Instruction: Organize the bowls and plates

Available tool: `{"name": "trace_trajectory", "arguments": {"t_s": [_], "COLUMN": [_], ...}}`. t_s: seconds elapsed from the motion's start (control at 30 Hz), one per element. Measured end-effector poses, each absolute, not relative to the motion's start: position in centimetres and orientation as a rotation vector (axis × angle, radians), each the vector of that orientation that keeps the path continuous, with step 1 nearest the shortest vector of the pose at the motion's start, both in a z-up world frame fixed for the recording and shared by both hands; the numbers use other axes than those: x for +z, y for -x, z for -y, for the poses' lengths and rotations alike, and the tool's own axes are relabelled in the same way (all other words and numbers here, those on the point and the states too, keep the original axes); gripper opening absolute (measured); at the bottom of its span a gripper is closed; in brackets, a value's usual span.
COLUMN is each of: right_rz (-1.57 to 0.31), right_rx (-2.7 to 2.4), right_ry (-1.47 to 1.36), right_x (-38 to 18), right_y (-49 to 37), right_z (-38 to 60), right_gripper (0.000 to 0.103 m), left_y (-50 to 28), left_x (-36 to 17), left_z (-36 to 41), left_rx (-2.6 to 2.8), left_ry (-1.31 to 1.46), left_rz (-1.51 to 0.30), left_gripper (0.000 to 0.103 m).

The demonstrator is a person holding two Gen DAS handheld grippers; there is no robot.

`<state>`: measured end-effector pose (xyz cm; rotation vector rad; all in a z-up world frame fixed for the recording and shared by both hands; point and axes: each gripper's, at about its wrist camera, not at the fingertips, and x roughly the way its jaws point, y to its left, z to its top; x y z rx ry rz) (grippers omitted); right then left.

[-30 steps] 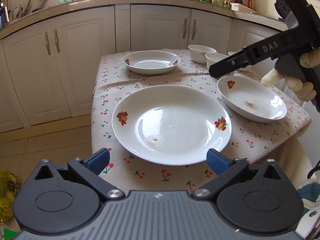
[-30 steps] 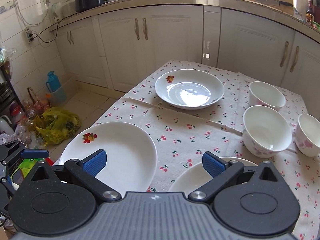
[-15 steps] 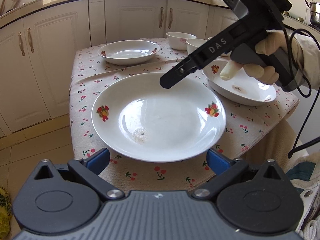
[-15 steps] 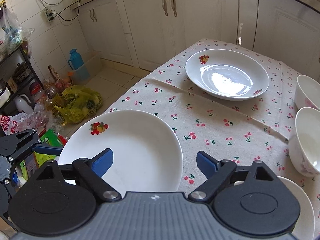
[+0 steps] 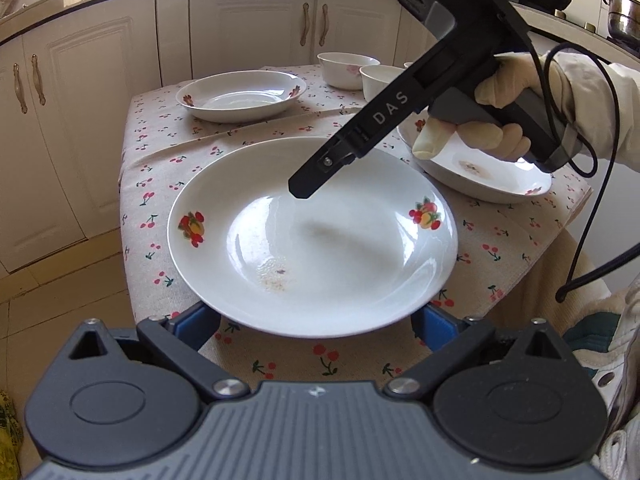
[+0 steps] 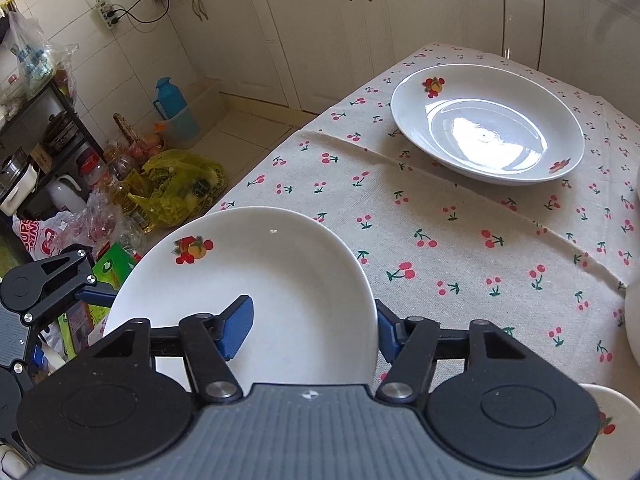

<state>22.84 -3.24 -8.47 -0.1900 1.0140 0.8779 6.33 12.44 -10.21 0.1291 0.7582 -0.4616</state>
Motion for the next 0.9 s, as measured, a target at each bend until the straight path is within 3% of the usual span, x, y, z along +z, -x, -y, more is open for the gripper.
{"name": "trace_trajectory", "arguments": {"t_s": [0.9], "right_rz": [-0.970], "right_rx": [0.769], "right_ry": [0.149], "right_x": [-8.0], "right_y": [-28.1], "right_z": [5.4], "right_gripper": [0.069], "left_y": [-12.8], "left_x": [-9.6], "left_z": [-11.1], "left_rx": [-0.497], "left_ry": [-0.177], "left_rz": [-0.720], "left_gripper": [0.100]}}
